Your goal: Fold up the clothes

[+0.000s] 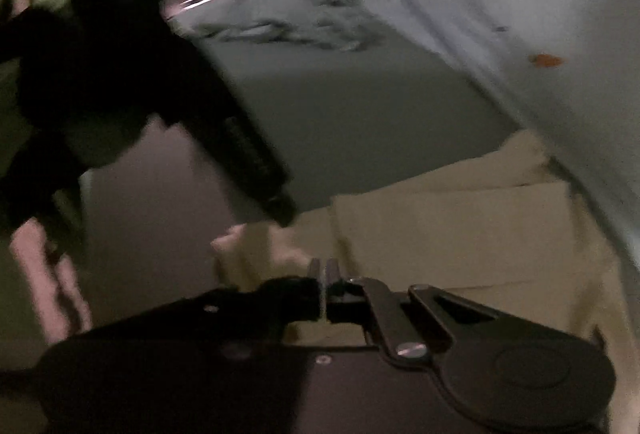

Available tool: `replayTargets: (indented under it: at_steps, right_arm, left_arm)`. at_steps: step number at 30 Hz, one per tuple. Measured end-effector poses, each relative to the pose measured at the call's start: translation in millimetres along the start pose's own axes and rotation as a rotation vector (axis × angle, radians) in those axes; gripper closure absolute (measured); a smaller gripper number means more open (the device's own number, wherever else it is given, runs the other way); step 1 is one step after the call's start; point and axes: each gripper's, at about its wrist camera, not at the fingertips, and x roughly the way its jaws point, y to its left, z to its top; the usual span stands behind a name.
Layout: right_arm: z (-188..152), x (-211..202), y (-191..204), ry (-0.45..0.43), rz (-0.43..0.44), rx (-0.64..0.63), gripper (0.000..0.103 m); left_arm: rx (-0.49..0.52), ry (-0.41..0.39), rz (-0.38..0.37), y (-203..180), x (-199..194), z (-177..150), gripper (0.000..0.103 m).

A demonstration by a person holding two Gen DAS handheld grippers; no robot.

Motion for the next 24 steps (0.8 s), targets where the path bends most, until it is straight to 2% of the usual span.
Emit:
replayTargets:
  at_steps: [2, 5, 10, 12, 13, 14, 17, 20, 24]
  right_arm:
    - [4.8, 1.0, -0.6, -0.025, -0.040, 0.040, 0.072]
    - [7.6, 19.0, -2.3, -0.010, -0.064, 0.034, 0.070]
    - [10.6, 57.1, -8.0, 0.087, -0.065, 0.029, 0.064]
    - [9.0, 60.1, -13.0, 0.082, -0.061, 0.062, 0.070]
    - [7.9, 57.5, -16.8, 0.080, -0.047, 0.087, 0.079]
    - [7.1, 54.5, -19.9, 0.076, -0.035, 0.101, 0.103]
    - [6.6, 40.3, -21.3, 0.045, -0.012, 0.055, 0.102]
    - [10.9, 4.7, -7.5, 0.007, -0.008, -0.088, 0.102]
    - [3.6, -29.8, 10.2, 0.011, 0.067, -0.169, 0.102]
  left_arm:
    - [-0.014, 0.000, -0.004, 3.0, -0.1, 0.0, 0.058]
    - [-0.025, 0.012, -0.008, 7.5, 2.2, 4.6, 0.054]
    - [-0.032, 0.013, -0.012, 13.5, -0.3, 6.3, 0.050]
    - [-0.041, 0.013, -0.012, 17.1, -0.9, 7.1, 0.049]
    - [-0.049, 0.014, -0.015, 18.9, -1.3, 7.6, 0.049]
    - [-0.059, 0.015, -0.018, 20.6, -1.2, 8.1, 0.049]
    - [-0.083, 0.018, -0.026, 24.2, -1.0, 9.5, 0.049]
    - [-0.077, 0.014, -0.035, 24.2, -2.3, 12.0, 0.049]
    - [-0.062, 0.010, -0.042, 20.1, -3.2, 14.0, 0.049]
